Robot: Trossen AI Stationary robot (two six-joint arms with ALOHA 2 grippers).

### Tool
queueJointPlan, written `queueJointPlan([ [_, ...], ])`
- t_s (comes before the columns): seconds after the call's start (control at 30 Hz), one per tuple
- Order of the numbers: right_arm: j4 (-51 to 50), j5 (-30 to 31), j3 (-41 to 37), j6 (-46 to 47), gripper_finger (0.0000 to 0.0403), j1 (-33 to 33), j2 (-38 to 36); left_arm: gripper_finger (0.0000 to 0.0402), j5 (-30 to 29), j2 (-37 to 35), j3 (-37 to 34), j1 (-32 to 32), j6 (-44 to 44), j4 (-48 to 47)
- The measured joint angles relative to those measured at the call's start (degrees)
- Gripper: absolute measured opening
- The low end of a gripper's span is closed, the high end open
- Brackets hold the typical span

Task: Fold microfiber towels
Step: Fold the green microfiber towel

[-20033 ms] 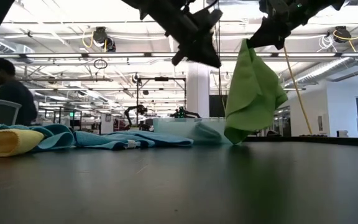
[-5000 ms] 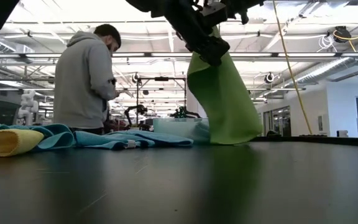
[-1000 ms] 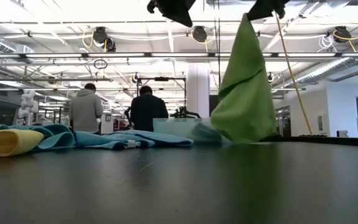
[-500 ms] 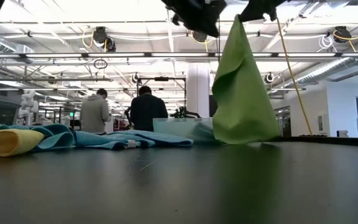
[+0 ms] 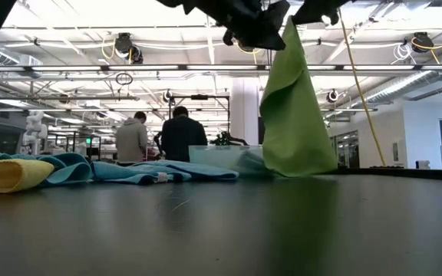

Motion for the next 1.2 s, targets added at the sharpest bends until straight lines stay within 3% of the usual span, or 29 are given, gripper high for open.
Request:
queueJointPlan([
  [0.17,7.01,0.0,0.04,0.41,0.0,0.3,2.43,0.0082,-0.07,2.47,0.0,-0.21,3.3,1.4],
  [0.47,6.95,-1.78,0.02,0.99,0.0,0.37,5.99,0.0092,-3.97,3.89,-0.02,-1.79,7.26,4.1],
  [0.87,10.45,-2.94,0.02,3.44,0.0,0.83,6.36,0.0179,-4.74,3.88,-0.02,-0.41,7.12,4.04],
  [1.2,16.83,-2.86,0.02,4.79,0.0,5.52,9.26,0.0184,-4.7,3.88,-0.02,0.05,6.7,4.17],
])
